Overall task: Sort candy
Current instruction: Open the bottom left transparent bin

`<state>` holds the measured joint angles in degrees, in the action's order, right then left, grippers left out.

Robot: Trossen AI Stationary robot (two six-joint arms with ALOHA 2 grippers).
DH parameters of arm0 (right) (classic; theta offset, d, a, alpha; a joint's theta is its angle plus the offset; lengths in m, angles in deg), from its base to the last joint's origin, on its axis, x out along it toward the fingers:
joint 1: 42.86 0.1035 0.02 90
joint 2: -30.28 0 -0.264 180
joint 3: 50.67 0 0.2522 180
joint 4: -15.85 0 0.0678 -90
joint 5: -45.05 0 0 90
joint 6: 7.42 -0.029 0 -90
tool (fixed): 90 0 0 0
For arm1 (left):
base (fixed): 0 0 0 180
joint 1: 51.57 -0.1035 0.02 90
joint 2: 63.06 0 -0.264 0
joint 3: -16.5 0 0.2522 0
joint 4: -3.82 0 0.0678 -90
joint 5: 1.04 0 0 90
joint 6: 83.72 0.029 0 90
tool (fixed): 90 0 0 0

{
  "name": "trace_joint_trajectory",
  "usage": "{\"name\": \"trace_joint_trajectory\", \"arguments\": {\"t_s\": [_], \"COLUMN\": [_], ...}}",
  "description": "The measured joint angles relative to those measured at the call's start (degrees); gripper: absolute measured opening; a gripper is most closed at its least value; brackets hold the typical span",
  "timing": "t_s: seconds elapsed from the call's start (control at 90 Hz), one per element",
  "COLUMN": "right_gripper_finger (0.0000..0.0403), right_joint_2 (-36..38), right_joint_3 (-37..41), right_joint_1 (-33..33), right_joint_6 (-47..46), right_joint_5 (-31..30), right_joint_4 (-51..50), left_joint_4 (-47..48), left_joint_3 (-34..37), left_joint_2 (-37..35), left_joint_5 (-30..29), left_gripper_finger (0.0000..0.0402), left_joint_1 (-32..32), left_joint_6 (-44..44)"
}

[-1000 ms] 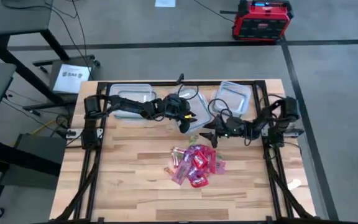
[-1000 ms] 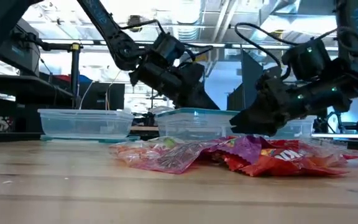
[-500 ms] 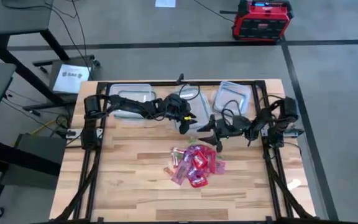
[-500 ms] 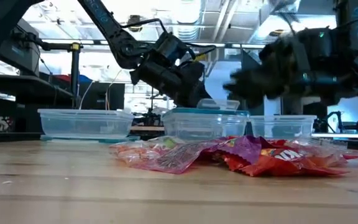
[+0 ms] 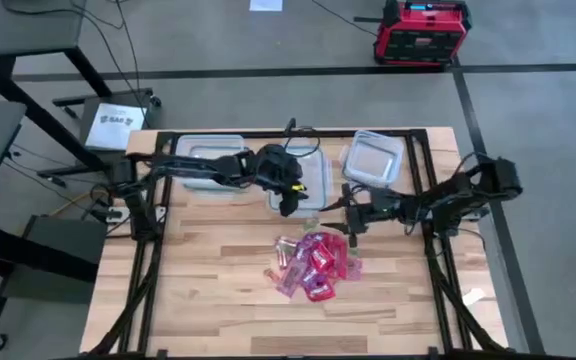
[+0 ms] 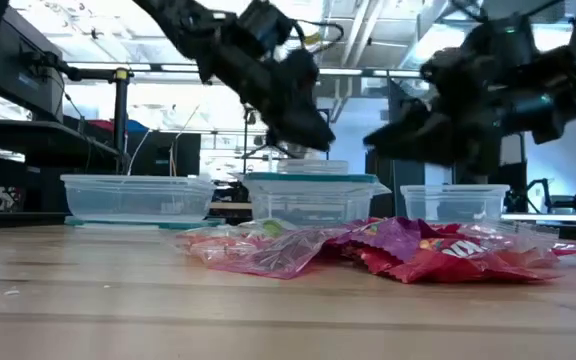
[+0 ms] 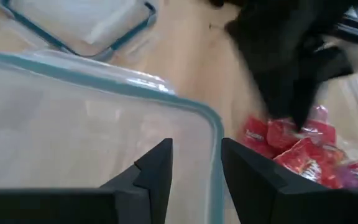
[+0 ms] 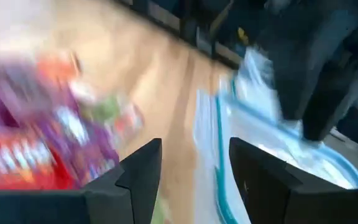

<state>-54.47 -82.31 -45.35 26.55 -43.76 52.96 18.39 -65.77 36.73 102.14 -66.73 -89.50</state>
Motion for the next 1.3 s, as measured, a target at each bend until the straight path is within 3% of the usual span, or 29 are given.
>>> {"name": "trace_joint_trajectory", "arguments": {"t_s": [0.433, 0.522, 0.611, 0.7, 1.033, 1.3], "right_gripper_finger": [0.0164, 0.0132, 0.0069, 0.0017, 0.0006, 0.0004], "right_joint_2": [-14.3, -14.9, -14.5, -12.5, 4.3, 20.7], "right_joint_3": [-13.2, -14.7, -15.8, -16.5, -17.1, -24.8], "right_joint_1": [1.8, 2.2, 2.6, 3.0, 0.7, -2.7], "right_joint_6": [11.4, 11.6, 11.6, 11.7, 8.5, 8.3], "right_joint_5": [-11.2, -13.2, -13.3, -13.4, -12.9, -16.9], "right_joint_4": [-2.7, -2.6, -3.4, -7.2, -15.3, -44.4], "left_joint_4": [17.4, 18.3, 18.3, 18.3, 17.6, 14.5], "left_joint_3": [0.0, 0.0, 0.0, 0.0, -0.1, -0.4], "left_joint_2": [-10.0, -10.7, -10.7, -10.7, -10.7, -11.4], "left_joint_5": [-7.2, -7.5, -7.5, -7.5, -7.8, -9.0], "left_gripper_finger": [0.0123, 0.0123, 0.0123, 0.0123, 0.0123, 0.0123], "left_joint_1": [0.0, 0.1, 0.2, 0.2, 0.2, 0.0], "left_joint_6": [2.3, 2.3, 2.3, 2.4, 3.2, 2.9]}}
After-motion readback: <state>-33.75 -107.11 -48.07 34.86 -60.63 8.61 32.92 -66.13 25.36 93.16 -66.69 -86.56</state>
